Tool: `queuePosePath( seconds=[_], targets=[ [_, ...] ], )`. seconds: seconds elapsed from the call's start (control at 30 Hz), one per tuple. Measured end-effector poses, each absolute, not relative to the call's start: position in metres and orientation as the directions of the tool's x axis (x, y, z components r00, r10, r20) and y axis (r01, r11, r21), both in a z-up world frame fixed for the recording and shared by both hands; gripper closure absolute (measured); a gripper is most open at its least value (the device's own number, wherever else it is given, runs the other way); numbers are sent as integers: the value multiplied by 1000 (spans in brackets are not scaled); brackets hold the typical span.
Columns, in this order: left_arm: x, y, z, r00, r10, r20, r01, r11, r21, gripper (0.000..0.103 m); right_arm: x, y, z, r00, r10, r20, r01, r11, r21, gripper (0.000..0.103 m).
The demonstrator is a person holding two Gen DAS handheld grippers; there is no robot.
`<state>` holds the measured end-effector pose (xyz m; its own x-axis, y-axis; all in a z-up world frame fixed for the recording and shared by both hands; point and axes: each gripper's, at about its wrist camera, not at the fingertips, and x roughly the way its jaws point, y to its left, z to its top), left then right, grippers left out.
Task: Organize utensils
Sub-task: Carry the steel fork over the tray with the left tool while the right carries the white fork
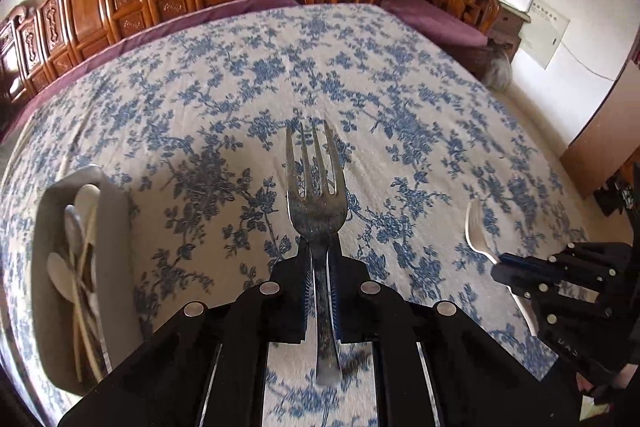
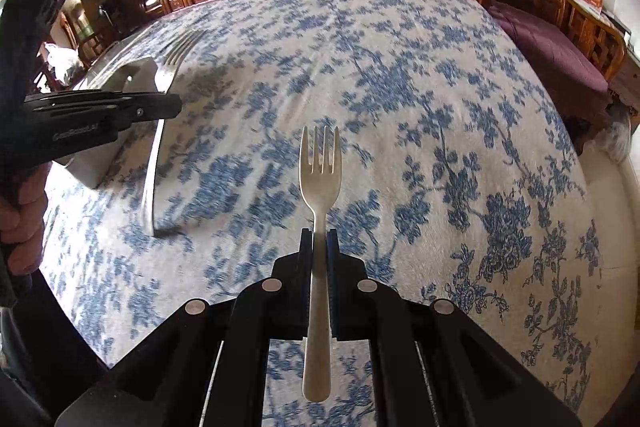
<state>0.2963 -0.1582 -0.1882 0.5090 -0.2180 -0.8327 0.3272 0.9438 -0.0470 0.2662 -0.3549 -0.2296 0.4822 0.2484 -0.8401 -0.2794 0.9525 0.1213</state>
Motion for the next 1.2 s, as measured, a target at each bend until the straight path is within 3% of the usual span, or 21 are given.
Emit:
queuePosePath(
  seconds=[0.83,1.2],
  targets=[
    [241,-105,-116,631,-286,-721,326,941,-89,96,255,-307,-179,546,258,-797,-322,943,85,95],
    [211,-52,-86,687,-249,-682,280,958,-67,96,257,-257,-161,558,319,-766,-388,916,99,95]
  ],
)
